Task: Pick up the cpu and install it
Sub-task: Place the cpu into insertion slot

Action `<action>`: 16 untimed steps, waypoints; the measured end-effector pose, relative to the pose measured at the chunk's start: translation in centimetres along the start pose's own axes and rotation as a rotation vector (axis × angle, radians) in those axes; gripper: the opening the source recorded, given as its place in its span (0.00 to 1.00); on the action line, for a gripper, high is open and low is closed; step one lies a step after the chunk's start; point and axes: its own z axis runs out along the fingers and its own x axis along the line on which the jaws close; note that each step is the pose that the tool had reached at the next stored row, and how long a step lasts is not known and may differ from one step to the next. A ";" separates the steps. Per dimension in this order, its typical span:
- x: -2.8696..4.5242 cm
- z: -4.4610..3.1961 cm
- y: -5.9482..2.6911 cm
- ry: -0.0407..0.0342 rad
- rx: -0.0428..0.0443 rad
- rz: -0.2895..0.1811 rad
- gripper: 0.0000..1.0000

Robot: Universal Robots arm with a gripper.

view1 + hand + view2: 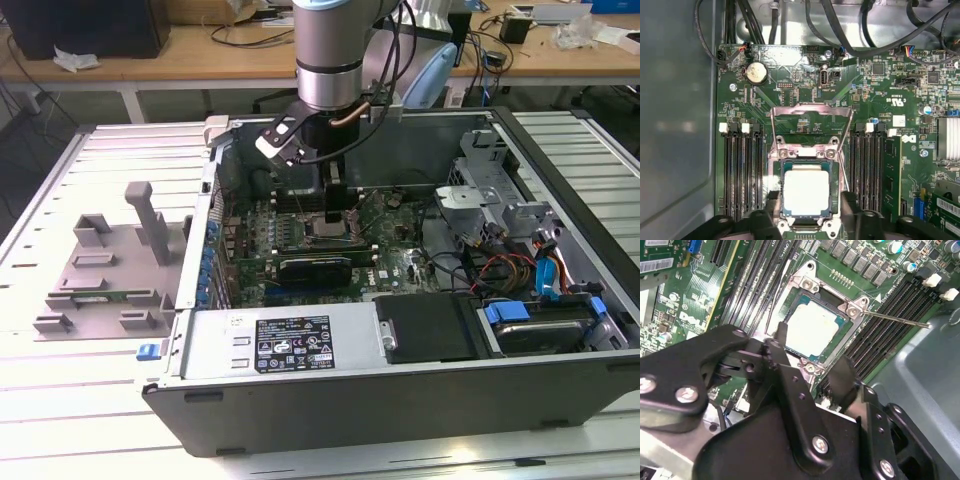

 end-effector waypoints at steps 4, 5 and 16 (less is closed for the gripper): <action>0.00 -0.01 0.00 -0.0003 0.0000 0.000 0.35; 0.00 -0.01 0.00 -0.0005 0.0000 0.000 0.29; -0.24 -0.01 0.04 -0.0012 0.0001 0.000 0.11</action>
